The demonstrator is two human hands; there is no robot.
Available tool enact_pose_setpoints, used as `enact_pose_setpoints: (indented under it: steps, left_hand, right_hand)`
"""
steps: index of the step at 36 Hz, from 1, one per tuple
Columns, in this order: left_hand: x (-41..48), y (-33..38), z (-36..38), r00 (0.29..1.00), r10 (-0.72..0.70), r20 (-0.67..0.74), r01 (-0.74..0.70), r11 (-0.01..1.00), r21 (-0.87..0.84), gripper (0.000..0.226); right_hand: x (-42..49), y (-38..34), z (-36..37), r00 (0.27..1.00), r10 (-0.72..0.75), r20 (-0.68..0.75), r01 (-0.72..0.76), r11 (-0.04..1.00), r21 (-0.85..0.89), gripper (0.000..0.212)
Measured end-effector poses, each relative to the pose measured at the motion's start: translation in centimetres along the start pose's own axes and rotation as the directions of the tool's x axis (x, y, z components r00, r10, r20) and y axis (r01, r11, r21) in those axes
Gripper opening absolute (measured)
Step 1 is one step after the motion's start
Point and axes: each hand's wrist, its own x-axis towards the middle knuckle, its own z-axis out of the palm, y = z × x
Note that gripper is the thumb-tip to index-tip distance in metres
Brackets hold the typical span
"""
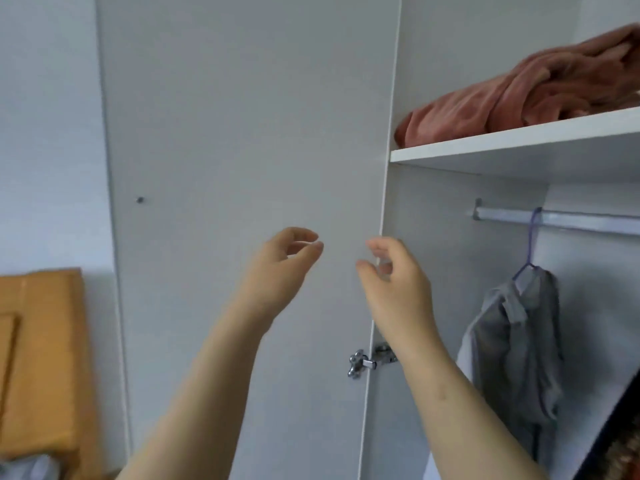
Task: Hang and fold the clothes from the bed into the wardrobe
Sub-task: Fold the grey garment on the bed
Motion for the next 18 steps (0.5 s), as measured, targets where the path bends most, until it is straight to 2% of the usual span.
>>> enact_pose_setpoints:
  steps: [5, 9, 13, 18]
  left_hand:
    - [-5.4, -0.9, -7.0, 0.983, -0.069, -0.169, 0.095, 0.984, 0.15, 0.006]
    - [-10.3, -0.8, -13.4, 0.949, -0.115, -0.294, 0.188, 0.954, 0.233, 0.006]
    - [-15.6, 0.0, -19.9, 0.875, -0.132, -0.465, 0.293, 0.91, 0.294, 0.009]
    - [-21.7, 1.6, -27.0, 0.755, -0.133, -0.642, 0.409, 0.861, 0.302, 0.008]
  right_hand:
    - [-4.6, -2.3, 5.6, 0.971, 0.027, 0.237, -0.083, 0.969, 0.232, 0.019]
    - [-9.4, -5.3, 10.5, 0.892, 0.003, 0.452, -0.174, 0.926, 0.336, 0.017]
    - [-14.4, -9.5, 15.1, 0.789, -0.077, 0.61, -0.228, 0.884, 0.408, 0.017]
    - [-20.0, -14.6, 19.4, 0.662, -0.164, 0.732, -0.3, 0.836, 0.459, 0.015]
